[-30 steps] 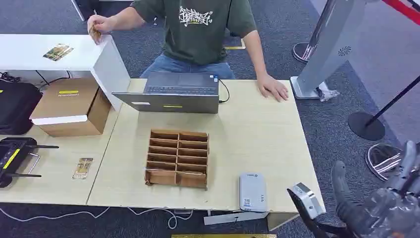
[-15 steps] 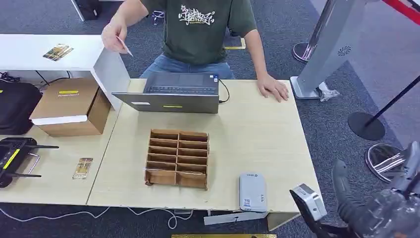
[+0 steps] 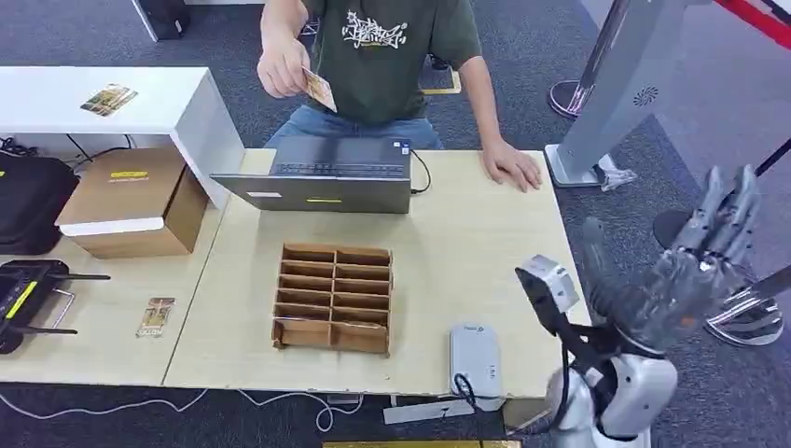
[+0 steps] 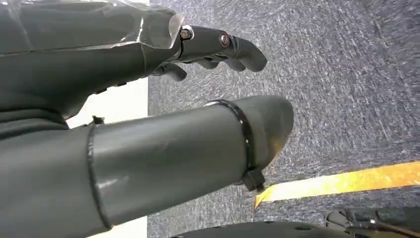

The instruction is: Pass the card to the sensor for recognition and then transmit it.

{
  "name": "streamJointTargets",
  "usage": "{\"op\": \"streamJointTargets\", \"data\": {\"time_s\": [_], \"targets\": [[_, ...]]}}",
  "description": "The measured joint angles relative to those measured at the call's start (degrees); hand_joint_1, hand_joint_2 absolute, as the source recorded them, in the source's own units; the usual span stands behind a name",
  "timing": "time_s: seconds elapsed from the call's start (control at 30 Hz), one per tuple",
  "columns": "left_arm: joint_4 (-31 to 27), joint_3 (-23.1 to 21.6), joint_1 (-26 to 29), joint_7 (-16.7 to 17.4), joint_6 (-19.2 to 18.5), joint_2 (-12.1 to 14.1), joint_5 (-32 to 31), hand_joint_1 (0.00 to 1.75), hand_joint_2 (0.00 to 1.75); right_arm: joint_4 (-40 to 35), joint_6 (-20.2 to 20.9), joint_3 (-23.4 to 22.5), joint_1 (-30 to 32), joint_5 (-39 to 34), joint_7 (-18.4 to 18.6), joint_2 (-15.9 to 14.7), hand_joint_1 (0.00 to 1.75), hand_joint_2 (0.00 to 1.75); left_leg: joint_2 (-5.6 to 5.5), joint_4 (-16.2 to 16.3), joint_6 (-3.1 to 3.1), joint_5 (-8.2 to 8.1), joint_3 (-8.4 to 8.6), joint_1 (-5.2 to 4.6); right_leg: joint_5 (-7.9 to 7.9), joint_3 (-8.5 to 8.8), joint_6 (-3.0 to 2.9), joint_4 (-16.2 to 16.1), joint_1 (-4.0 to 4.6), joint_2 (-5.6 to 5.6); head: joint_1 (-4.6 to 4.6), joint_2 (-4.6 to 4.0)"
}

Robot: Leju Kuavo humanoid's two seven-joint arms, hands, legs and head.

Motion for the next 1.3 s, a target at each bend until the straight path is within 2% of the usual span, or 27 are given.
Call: {"op": "streamJointTargets", "data": {"time_s": [0.1, 0.23, 0.4, 0.43, 0.5, 0.6, 0.87, 1.3], "targets": [[0.3, -0.3, -0.4, -0.1, -0.3, 0.2, 0.0, 0.0, 0.0, 5.7, 3.5, 3.6, -7.1, -1.8, 2.7, -1.7, 0.0, 1.75, -0.02, 0.0, -0.02, 0.04, -0.02, 0.01, 0.05, -0.01, -0.02, 0.0, 0.01, -0.02, -0.04, 0.0], [0.5, -1.6, -0.7, -0.1, -0.9, 0.6, 0.0, 0.0, 0.0, 13.9, 12.2, 8.0, -15.9, -3.7, 4.2, -3.1, 0.0, 1.75, -0.01, 0.0, -0.04, 0.07, -0.01, 0.02, 0.08, -0.06, -0.05, 0.0, 0.02, -0.01, -0.02, 0.0], [0.8, -2.6, -0.7, 0.2, -1.1, 0.9, 0.0, 0.0, 0.0, 21.0, 16.5, 11.6, -22.5, -5.7, 5.5, -3.6, 0.0, 1.75, -0.07, 0.0, -0.03, 0.11, -0.06, 0.01, 0.09, -0.06, -0.05, 0.0, 0.02, -0.07, -0.04, 0.0], [0.8, -2.8, -0.8, 0.5, -1.4, 1.0, 0.1, 0.0, 0.0, 22.1, 17.5, 12.2, -23.7, -6.4, 5.3, -3.6, 0.0, 1.75, -0.07, 0.0, -0.03, 0.11, -0.06, 0.01, 0.09, -0.07, -0.05, 0.0, 0.02, -0.06, -0.02, 0.0], [0.8, -3.0, -2.0, 3.4, -3.6, 1.1, 0.3, 0.0, 0.0, 26.2, 20.3, 14.0, -27.4, -8.1, 5.0, -3.5, 0.0, 1.75, -0.09, 0.0, -0.03, 0.12, -0.09, 0.01, 0.1, -0.11, -0.05, 0.0, 0.01, -0.07, -0.04, 0.0], [0.8, -3.6, -4.4, 6.4, -5.5, 1.0, 0.1, 0.0, 0.0, 31.0, 21.3, 16.1, -31.7, -8.3, 6.0, -2.9, 0.0, 1.75, -0.18, 0.0, -0.03, 0.14, -0.11, 0.02, 0.1, -0.1, -0.05, 0.0, 0.02, -0.19, -0.04, 0.0], [0.8, -5.4, -6.4, 6.4, -6.4, 1.3, 0.1, 0.0, 0.0, 40.1, 26.1, 18.7, -38.4, -10.4, 6.7, -1.4, 0.0, 1.75, -0.16, 0.0, -0.03, 0.14, -0.11, 0.01, 0.11, -0.11, -0.06, 0.0, 0.01, -0.15, -0.04, 0.0], [0.8, -7.3, -6.3, 5.2, -6.0, 1.7, 0.0, 0.0, 0.0, 45.4, 26.6, 20.3, -41.9, -12.3, 6.4, 0.0, 0.0, 1.75, -0.16, 0.0, -0.04, 0.14, -0.13, 0.01, 0.1, -0.12, -0.06, 0.0, 0.02, -0.16, -0.04, 0.0]]}}
